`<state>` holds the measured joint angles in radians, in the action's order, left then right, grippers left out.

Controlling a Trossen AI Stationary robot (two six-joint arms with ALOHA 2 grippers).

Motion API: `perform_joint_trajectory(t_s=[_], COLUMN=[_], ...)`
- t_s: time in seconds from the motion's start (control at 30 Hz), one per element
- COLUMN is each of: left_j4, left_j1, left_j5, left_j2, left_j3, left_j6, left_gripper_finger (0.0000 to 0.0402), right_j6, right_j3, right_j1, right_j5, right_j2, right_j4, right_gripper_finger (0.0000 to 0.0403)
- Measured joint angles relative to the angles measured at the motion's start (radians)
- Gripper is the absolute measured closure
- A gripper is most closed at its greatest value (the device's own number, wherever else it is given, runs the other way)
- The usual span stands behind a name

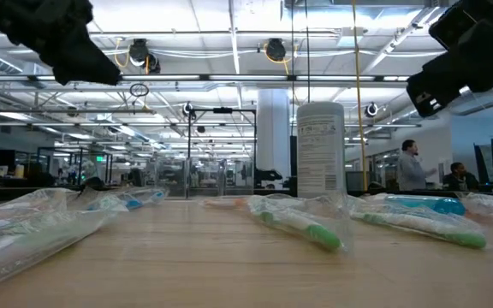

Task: Pick & Place toothbrushing station
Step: Put the blue toothbrush into the transparent organizer

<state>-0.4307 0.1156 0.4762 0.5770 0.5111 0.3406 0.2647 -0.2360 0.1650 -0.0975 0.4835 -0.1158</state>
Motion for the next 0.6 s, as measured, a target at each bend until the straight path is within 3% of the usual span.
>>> perform_joint_trajectory(t_s=[0.3,0.47,0.6], left_j4=[-0.368,-0.479,-0.538], left_j1=[0.004,0.007,0.020], left_j5=[0.047,-0.070,-0.099], left_j2=[0.356,0.464,0.506], left_j3=[0.260,0.327,0.332], left_j6=[0.363,0.541,0.645], left_gripper_finger=[0.0229,0.0229,0.0229], right_j6=[0.084,0.094,0.090], right_j3=[-0.107,-0.168,-0.225], right_j1=[0.000,0.000,0.000], right_j5=[0.033,0.049,0.068], right_j2=[0.248,0.375,0.465], right_j4=[-0.001,0.000,-0.013], right_gripper_finger=[0.0303,0.0303,0.0303])
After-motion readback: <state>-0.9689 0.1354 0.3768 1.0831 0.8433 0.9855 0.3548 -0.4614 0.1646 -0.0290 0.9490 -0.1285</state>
